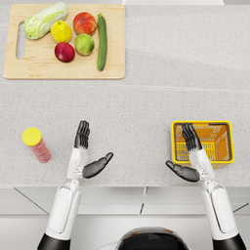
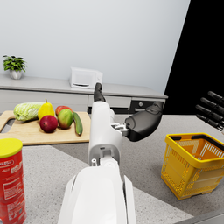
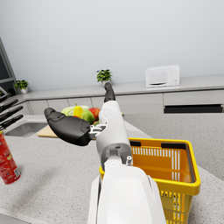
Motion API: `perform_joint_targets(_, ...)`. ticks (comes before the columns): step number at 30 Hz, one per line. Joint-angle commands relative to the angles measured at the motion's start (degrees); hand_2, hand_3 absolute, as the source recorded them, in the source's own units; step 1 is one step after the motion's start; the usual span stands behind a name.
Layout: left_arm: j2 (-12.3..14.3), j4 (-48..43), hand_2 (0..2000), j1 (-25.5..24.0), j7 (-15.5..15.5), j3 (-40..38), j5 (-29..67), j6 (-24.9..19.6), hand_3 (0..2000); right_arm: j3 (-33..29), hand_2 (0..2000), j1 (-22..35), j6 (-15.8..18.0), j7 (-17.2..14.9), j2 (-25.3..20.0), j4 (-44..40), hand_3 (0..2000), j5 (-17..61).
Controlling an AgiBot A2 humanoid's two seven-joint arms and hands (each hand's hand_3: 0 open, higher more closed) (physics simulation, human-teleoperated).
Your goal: Pick up the red potato chip and place it into the yellow basket
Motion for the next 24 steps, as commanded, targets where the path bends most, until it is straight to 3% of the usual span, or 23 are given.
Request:
perform_joint_targets(1, 0.0, 0.0, 0, 0.0, 0.0, 0.0, 0.0, 0.0, 0, 0.0, 0, 0.0, 0.0, 0.0, 0.0, 0.0, 0, 0.0)
perform_joint_targets(11, 0.06, 0.93, 0, 0.11, 0.0, 1.72, 0.0, 0.0, 0, 1.72, 0, 0.11, 0.0, 0.0, -0.06, -0.93, 0, 0.0)
perform_joint_targets(15, 1.8, -3.89, 0, 3.18, -4.24, -6.54, 0.0, -4.25, 0, -6.31, 0, 3.26, -4.21, 4.26, -1.99, 6.69, 0, 0.0)
perform_joint_targets(24, 1.58, -1.08, 0, 3.76, -5.69, -25.11, 22.96, -5.7, 0, -20.97, 0, 2.69, -5.64, 5.71, -2.26, 4.41, 0, 22.96)
